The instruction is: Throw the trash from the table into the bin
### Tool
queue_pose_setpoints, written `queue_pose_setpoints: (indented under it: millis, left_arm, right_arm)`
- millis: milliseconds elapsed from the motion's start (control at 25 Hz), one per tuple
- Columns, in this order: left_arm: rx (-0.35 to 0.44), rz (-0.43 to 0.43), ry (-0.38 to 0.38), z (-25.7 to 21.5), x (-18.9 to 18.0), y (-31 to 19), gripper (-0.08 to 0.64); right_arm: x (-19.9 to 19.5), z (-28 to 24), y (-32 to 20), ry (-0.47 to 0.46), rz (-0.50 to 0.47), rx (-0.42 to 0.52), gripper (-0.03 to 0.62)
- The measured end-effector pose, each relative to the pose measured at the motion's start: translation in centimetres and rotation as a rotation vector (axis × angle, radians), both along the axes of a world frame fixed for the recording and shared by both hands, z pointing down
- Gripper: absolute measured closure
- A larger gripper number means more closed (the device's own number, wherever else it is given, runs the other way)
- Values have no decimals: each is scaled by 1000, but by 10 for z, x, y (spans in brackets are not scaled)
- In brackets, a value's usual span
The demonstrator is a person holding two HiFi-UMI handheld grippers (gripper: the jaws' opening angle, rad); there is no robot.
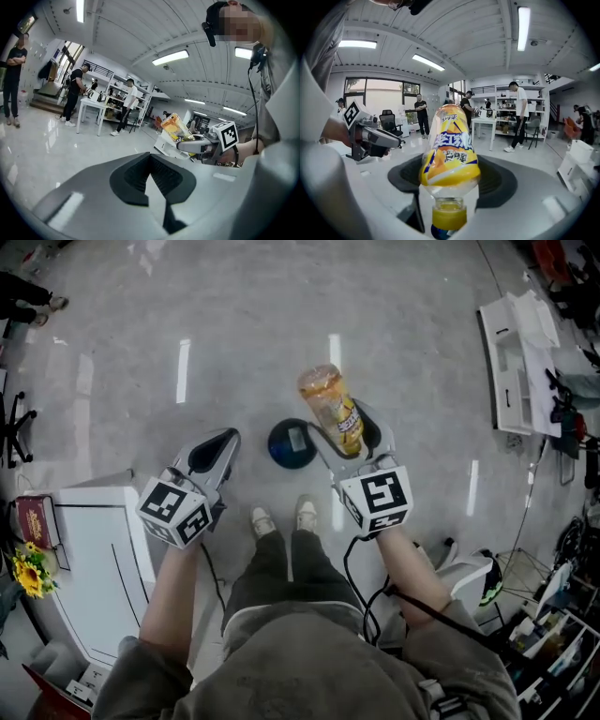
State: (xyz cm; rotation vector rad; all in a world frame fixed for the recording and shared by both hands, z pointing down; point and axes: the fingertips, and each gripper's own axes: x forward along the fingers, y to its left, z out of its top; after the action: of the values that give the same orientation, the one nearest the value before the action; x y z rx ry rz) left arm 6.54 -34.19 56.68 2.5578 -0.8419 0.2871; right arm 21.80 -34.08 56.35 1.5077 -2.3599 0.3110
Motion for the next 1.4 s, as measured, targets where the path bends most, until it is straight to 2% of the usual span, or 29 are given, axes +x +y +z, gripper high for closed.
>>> queue_pose_setpoints:
  millis: [360, 680, 920, 1080, 1280, 1400]
  left_arm:
    - [-125, 42, -8, 152, 12, -16, 561]
    - [-247, 58, -45, 313, 15, -5, 561]
    - [-309, 61, -64, 437, 19, 4, 561]
    - [-379, 49, -75, 517, 12, 15, 561]
    - [-450, 33, -86, 585, 4, 31, 561]
    - [-487, 28, -89, 611, -1, 39, 561]
  right_arm:
    - [-2, 156, -16, 19, -10, -157, 273]
    - [-5, 320, -2, 27, -20, -301, 273]
    - [-6, 454, 10, 39, -44, -424, 273]
    - [-15, 541, 22, 63, -75, -518, 273]
    - [-33, 622, 37, 150, -173, -587, 273]
    - [-37, 654, 42, 173, -180, -633, 273]
